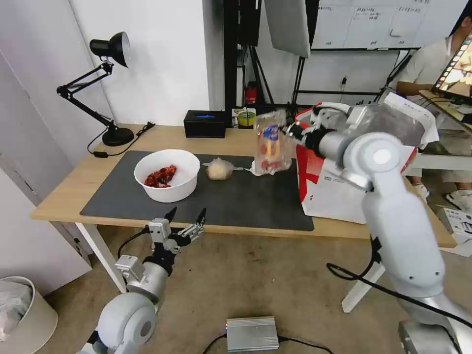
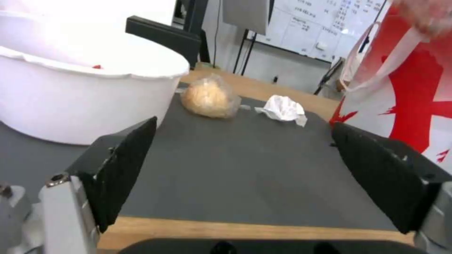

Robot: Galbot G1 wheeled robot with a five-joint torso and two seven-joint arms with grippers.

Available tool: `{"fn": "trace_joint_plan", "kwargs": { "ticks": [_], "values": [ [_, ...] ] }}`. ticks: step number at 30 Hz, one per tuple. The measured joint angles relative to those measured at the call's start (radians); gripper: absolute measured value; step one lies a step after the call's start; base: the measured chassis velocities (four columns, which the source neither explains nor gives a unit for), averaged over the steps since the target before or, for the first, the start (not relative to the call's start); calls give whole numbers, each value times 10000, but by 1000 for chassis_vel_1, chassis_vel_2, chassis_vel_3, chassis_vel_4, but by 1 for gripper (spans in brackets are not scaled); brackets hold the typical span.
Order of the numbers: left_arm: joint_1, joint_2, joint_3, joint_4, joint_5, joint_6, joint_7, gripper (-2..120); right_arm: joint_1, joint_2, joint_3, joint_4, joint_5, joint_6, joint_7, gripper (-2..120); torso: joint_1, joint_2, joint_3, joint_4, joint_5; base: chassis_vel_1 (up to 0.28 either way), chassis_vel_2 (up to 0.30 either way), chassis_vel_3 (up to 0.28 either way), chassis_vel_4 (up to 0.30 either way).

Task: Pick up the trash from the table and place it into the takeout bag.

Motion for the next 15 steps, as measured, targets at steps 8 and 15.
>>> {"fn": "trace_joint_plan", "kwargs": {
  "ticks": [8,15],
  "values": [
    [270,-130,-209,-81,147,-43,3,100,935,-320,160,-207,-438,294,17,0,0,0,0,1,-2,0,0,0,0],
    [337,-145,-290,-141,151,-52,6,100,1441,-580,258,-575,-1158,456,22,0,1,0,1,1,-1,0,0,0,0]
  ]
}}
